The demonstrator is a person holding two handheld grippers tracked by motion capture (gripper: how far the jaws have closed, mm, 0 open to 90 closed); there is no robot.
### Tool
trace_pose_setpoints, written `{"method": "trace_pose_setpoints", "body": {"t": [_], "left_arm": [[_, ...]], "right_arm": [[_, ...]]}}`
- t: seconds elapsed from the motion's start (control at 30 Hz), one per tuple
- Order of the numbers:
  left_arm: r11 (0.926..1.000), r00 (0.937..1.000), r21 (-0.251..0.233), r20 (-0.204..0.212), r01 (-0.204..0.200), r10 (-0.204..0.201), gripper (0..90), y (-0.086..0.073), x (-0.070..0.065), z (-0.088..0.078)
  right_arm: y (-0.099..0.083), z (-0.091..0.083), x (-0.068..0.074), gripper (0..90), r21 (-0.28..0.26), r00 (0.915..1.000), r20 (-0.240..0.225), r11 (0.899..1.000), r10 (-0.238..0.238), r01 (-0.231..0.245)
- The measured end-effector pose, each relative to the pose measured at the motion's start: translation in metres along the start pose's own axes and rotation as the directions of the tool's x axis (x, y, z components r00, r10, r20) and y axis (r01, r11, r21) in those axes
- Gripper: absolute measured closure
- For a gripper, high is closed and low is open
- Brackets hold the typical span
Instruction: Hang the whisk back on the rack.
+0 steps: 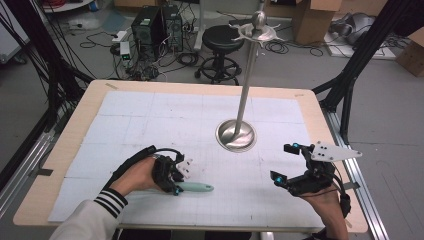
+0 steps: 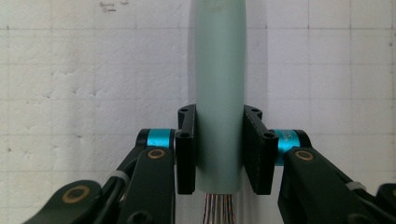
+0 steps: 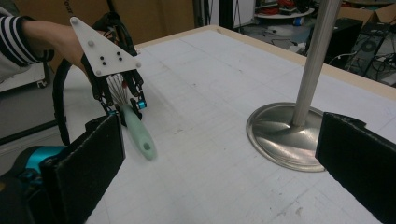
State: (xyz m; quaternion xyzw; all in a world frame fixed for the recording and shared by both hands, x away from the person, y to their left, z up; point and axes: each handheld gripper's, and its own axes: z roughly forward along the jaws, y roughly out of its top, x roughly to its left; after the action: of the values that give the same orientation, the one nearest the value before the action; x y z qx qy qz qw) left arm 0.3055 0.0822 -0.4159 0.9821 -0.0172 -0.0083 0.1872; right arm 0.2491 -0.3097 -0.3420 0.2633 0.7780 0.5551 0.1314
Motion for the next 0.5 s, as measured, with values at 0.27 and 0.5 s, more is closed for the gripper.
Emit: {"method": "trace_pose_setpoints", "body": {"t": [0.27,0.5], "left_arm": [[0.9996,0.9997,-0.02,-0.016,0.017,-0.018,69.3,-0.001,0.002,-0.006],[0.9959,0.998,-0.081,-0.047,0.039,-0.043,69.4,-0.001,0.002,-0.021]], "right_arm": [[0.0,-0.001,-0.001,0.1,-0.006,1.0,0.001,1.0,-0.001,0.001],[0.0,-0.003,-0.001,0.1,-0.01,1.0,0.004,1.0,0.001,-0.001]]}}
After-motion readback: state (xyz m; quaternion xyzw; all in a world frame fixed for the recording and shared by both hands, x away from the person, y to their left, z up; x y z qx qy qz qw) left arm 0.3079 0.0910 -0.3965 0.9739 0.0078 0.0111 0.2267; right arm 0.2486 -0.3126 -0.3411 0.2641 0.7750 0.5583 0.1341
